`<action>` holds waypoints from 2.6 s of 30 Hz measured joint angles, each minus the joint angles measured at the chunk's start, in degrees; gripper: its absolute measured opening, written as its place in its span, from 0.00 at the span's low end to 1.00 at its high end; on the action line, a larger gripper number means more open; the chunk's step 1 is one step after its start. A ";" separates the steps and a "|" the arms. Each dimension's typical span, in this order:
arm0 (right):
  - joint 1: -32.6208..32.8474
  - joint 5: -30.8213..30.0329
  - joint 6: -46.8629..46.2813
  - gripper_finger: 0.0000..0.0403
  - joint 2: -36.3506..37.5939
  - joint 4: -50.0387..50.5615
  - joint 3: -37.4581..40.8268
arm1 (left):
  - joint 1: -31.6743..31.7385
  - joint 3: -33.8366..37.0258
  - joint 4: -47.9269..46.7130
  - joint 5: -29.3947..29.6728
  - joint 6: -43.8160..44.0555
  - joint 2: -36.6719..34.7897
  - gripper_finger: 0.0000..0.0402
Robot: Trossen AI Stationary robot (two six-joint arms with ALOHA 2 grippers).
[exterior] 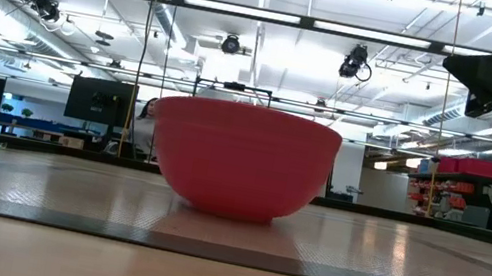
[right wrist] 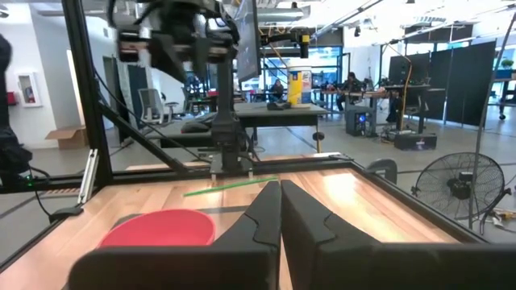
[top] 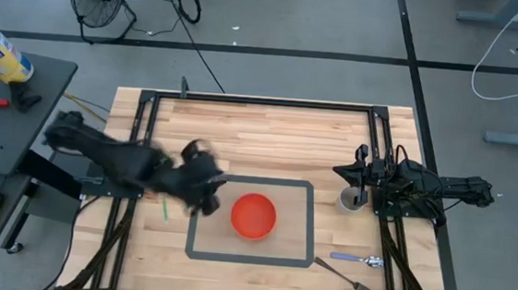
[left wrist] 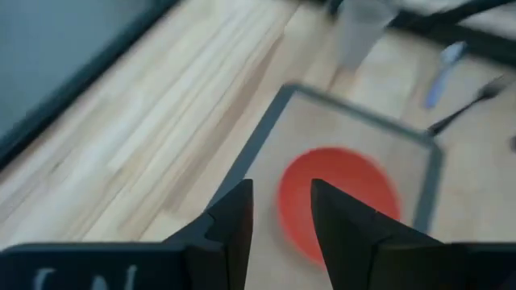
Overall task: Pick & Place Utensil
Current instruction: Put the blue spoon into the orange bowl
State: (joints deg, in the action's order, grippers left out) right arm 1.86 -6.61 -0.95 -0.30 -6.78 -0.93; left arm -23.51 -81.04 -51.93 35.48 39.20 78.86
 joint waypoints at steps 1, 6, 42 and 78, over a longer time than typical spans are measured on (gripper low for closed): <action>0.00 0.00 0.00 0.03 0.00 0.01 0.00 | -2.57 2.18 2.52 2.50 0.00 -1.70 0.32; 0.00 0.00 0.00 0.03 0.00 -0.01 0.00 | -12.48 13.91 15.44 13.16 -0.01 -6.52 0.32; 14.85 8.59 -7.40 0.01 -24.62 -20.41 -12.63 | -8.86 43.69 71.20 24.45 -17.81 -6.48 0.31; 61.12 -1.73 -71.75 0.02 -71.51 25.69 -45.31 | -2.72 43.69 71.37 21.14 -16.32 -6.48 0.31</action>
State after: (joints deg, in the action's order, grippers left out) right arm 62.97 -8.34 -72.70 -71.81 18.92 -46.24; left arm -26.24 -37.34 19.44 56.62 22.88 72.38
